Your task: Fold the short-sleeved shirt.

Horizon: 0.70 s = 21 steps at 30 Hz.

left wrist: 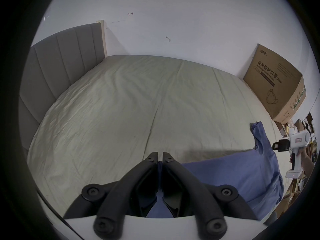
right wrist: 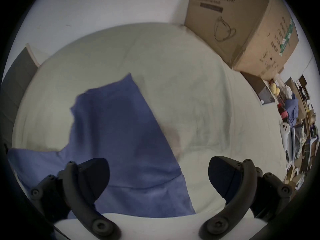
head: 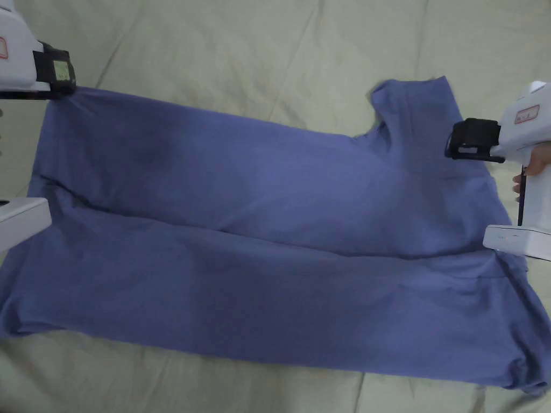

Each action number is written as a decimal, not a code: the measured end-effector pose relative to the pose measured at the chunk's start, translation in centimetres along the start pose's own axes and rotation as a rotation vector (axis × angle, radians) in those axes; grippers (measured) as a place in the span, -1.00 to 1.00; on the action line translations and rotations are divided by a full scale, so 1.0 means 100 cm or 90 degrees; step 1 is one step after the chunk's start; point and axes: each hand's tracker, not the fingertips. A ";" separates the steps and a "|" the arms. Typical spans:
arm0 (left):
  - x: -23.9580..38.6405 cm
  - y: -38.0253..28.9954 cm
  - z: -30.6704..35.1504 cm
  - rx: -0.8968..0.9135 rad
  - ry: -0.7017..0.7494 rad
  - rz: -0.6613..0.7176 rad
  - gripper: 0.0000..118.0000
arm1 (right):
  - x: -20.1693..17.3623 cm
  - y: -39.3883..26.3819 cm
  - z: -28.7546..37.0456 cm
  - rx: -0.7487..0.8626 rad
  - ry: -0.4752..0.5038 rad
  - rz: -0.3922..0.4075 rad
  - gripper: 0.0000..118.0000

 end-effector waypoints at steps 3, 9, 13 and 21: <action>0.001 0.000 -0.006 -0.005 0.000 -0.001 -0.98 | 0.002 0.000 -0.015 -0.009 -0.005 -0.015 0.29; 0.007 -0.002 -0.016 -0.015 0.005 -0.023 -0.98 | 0.002 -0.001 -0.014 0.001 0.092 -0.065 -0.98; 0.006 -0.002 -0.012 -0.024 0.001 -0.013 -0.98 | 0.008 -0.001 0.011 0.035 0.065 -0.049 -0.98; -0.014 -0.002 0.041 0.009 -0.015 0.040 -0.98 | 0.047 -0.025 0.125 0.148 0.177 0.005 -0.99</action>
